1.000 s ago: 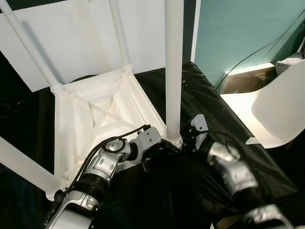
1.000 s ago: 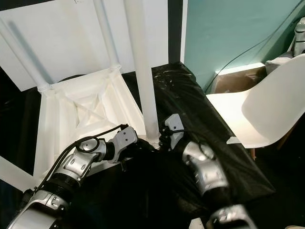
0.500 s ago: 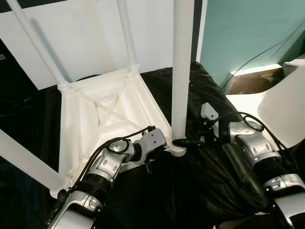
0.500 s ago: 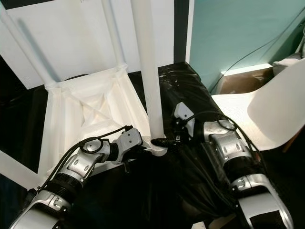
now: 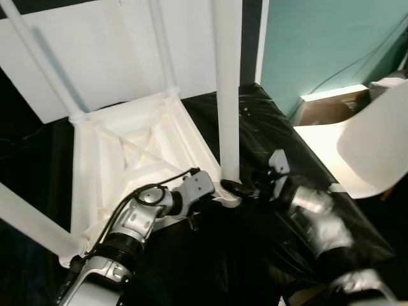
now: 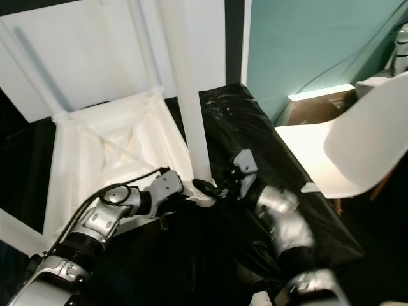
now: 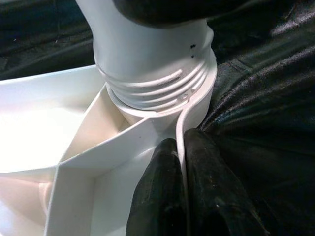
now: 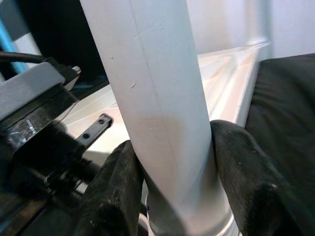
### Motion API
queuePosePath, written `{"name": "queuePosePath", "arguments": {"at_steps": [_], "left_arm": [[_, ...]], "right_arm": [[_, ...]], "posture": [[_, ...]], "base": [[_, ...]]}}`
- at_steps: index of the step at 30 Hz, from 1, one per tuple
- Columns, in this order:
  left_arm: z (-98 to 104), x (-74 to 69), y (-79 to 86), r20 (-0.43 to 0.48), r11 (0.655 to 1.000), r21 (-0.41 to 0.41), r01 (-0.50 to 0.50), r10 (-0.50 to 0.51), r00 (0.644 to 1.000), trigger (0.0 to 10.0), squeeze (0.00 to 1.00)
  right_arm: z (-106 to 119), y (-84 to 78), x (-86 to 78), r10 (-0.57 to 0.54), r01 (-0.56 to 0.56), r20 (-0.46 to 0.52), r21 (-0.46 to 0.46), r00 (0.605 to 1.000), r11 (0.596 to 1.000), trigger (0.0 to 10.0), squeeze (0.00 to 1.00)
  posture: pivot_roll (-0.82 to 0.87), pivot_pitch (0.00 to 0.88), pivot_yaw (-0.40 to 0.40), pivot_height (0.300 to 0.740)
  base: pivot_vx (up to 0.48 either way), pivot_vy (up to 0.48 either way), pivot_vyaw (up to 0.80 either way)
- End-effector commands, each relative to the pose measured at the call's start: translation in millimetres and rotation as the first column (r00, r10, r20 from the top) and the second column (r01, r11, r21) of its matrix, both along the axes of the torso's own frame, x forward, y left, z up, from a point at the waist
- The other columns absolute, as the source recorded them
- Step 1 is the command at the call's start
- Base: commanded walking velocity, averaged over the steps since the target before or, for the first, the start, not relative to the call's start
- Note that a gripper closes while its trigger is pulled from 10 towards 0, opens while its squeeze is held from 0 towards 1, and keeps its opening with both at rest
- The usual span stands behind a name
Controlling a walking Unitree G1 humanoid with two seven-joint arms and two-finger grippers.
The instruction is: Building children table
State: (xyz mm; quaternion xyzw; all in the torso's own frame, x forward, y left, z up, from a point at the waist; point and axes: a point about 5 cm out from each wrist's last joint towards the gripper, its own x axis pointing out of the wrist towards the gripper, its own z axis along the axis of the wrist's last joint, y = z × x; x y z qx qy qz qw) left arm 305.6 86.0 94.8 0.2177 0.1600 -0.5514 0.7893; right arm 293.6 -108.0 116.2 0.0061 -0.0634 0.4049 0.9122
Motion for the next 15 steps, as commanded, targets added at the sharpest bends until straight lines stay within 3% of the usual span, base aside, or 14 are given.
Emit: {"name": "queuePosePath", "arguments": {"at_steps": [1, 2, 3, 5, 6, 9, 10, 12, 14, 15], "left_arm": [[-39.6, -18.7, 0.2, -0.136, 0.998, 0.042, -0.048, 0.053, 0.989, 10.0, 0.00], [-39.6, -18.7, 0.2, -0.136, 0.998, 0.042, -0.048, 0.053, 0.989, 10.0, 0.00], [-39.5, -18.3, 0.5, -0.135, 0.998, 0.045, -0.047, 0.052, 0.989, 10.0, 0.00], [-39.5, -18.3, 0.5, -0.135, 0.998, 0.045, -0.047, 0.052, 0.989, 10.0, 0.00], [-39.0, -17.5, -0.6, -0.134, 0.998, 0.042, -0.046, 0.051, 0.990, 10.0, 0.00], [-38.8, -17.3, -1.5, -0.134, 0.998, 0.040, -0.045, 0.050, 0.990, 10.0, 0.00], [-39.0, -17.2, -1.6, -0.134, 0.998, 0.041, -0.045, 0.050, 0.990, 10.0, 0.00], [-39.3, -17.2, -1.8, -0.135, 0.998, 0.040, -0.044, 0.049, 0.990, 10.0, 0.00], [-39.5, -17.0, -1.9, -0.135, 0.998, 0.041, -0.043, 0.048, 0.990, 10.0, 0.00], [-39.4, -16.6, -2.0, -0.135, 0.998, 0.041, -0.041, 0.047, 0.990, 10.0, 0.00]], "right_arm": [[24.4, 16.5, 1.0, -0.014, 0.003, 0.104, 0.102, 0.995, 0.995, 0.0, 0.00], [24.4, 16.5, 1.0, -0.014, 0.003, 0.104, 0.102, 0.995, 0.995, 0.0, 0.00], [23.4, 13.9, -0.3, -0.098, 0.084, 0.103, 0.128, 0.990, 0.988, 0.0, 0.00], [23.4, 13.9, -0.3, -0.098, 0.084, 0.103, 0.128, 0.990, 0.988, 0.0, 0.00], [21.8, 12.7, -0.2, -0.121, 0.110, 0.090, 0.119, 0.989, 0.987, 10.0, 0.00], [19.5, 12.3, 0.2, -0.118, 0.111, 0.074, 0.103, 0.990, 0.988, 10.0, 0.00], [18.7, 13.0, -0.2, -0.078, 0.070, 0.062, 0.109, 0.995, 0.992, 10.0, 1.00], [15.9, 16.3, -3.1, 0.031, -0.034, 0.055, 0.046, 0.998, 0.998, 10.0, 1.00], [15.9, 15.2, -2.2, 0.051, -0.052, 0.053, 0.018, 0.997, 0.999, 10.0, 1.00], [16.2, 12.4, 1.4, 0.088, -0.087, 0.052, -0.028, 0.995, 0.996, 10.0, 0.00]], "posture": [[-0.02, 0.000, 0.026, 0.740], [-0.02, 0.000, 0.026, 0.740], [-0.02, 0.000, 0.026, 0.740], [-0.02, 0.000, 0.026, 0.740], [-0.02, 0.000, 0.025, 0.740], [-0.02, 0.000, 0.025, 0.740], [-0.03, 0.000, 0.026, 0.740], [-0.03, 0.000, 0.027, 0.740], [-0.03, 0.000, 0.030, 0.740], [-0.03, 0.000, 0.032, 0.740]], "base": [[0.000, 0.000, 0.00], [0.000, 0.000, 0.00], [0.000, 0.000, 0.00], [0.000, 0.000, 0.00], [0.000, 0.000, 0.00], [0.000, 0.000, 0.00], [0.000, 0.000, 0.00], [0.000, 0.000, 0.00], [0.000, 0.000, 0.00], [0.000, 0.000, 0.00]]}}
